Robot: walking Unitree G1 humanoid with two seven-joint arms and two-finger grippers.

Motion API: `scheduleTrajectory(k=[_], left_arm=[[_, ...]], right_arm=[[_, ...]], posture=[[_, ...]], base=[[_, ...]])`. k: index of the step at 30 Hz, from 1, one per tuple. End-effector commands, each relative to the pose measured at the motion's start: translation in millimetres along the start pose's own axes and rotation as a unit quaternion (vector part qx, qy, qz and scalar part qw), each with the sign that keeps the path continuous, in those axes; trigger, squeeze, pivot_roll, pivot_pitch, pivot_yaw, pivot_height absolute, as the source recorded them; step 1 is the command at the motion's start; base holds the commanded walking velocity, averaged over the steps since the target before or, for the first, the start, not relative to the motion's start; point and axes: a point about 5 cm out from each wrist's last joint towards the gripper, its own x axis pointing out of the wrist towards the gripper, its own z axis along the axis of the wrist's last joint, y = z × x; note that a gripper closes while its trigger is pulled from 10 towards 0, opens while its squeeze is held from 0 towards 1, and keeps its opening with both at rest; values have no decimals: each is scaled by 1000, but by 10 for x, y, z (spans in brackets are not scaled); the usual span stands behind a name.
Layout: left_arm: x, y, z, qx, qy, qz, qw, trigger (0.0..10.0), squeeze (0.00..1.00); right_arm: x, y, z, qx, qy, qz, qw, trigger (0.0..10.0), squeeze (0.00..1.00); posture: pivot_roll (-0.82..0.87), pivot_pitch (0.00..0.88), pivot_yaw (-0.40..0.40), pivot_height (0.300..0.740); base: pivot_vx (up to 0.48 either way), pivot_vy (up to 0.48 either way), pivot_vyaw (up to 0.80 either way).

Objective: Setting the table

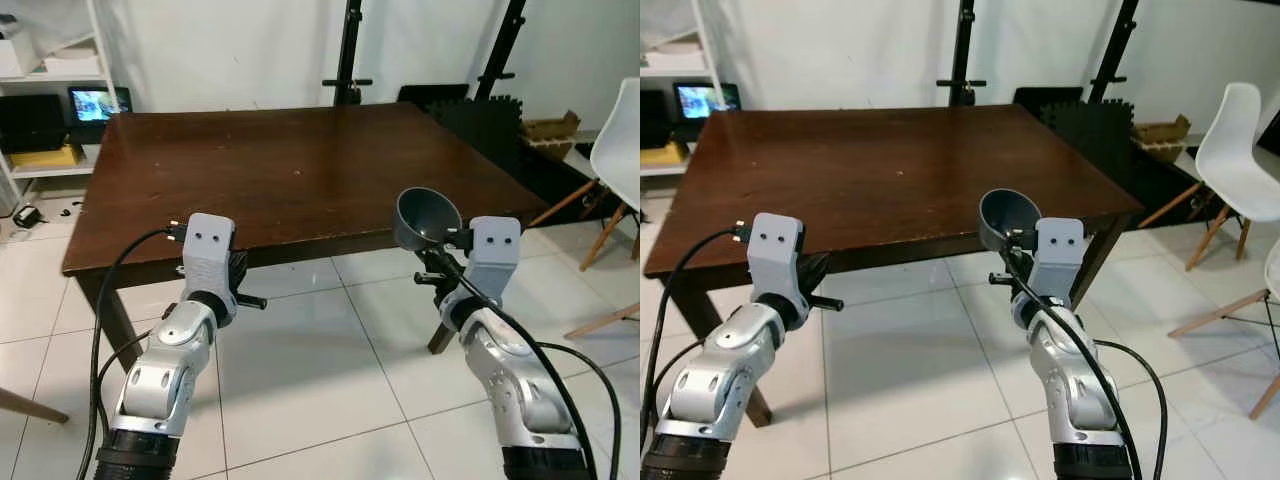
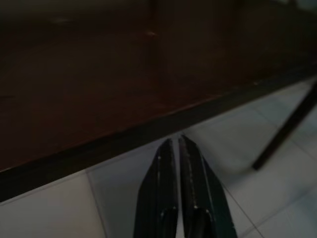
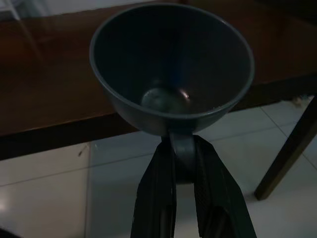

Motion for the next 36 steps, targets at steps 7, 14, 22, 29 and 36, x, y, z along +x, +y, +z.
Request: scheduleTrajectory(k=[7, 14, 22, 29, 36], left_arm=[[-8, -25, -31, 5, 9, -4, 1000, 10000, 0], [-16, -41, -38, 5, 10, -7, 1000, 10000, 0], [-28, -62, -92, 7, 26, -19, 999, 10000, 0], [-74, -132, -240, -5, 56, -59, 997, 10000, 0], [-97, -137, -336, 4, 76, -63, 995, 10000, 0]], right_arm=[[-7, -28, 5, 6, -2, -7, 1000, 10000, 0], [-9, -28, 7, 5, -2, -7, 1000, 10000, 0], [-9, -32, 6, 3, -1, -8, 1000, 10000, 0], [-10, -45, 0, -14, 2, -7, 1000, 10000, 0], [-8, -93, 14, -35, 10, -7, 999, 10000, 0]], posture=[[-21, 89, 14, 740], [-20, 92, 14, 740], [-19, 94, 13, 740], [-23, 100, 14, 740], [-22, 128, 11, 740]], base=[[0, 0, 0], [0, 0, 0], [0, 0, 0], [0, 0, 0], [0, 0, 0]])
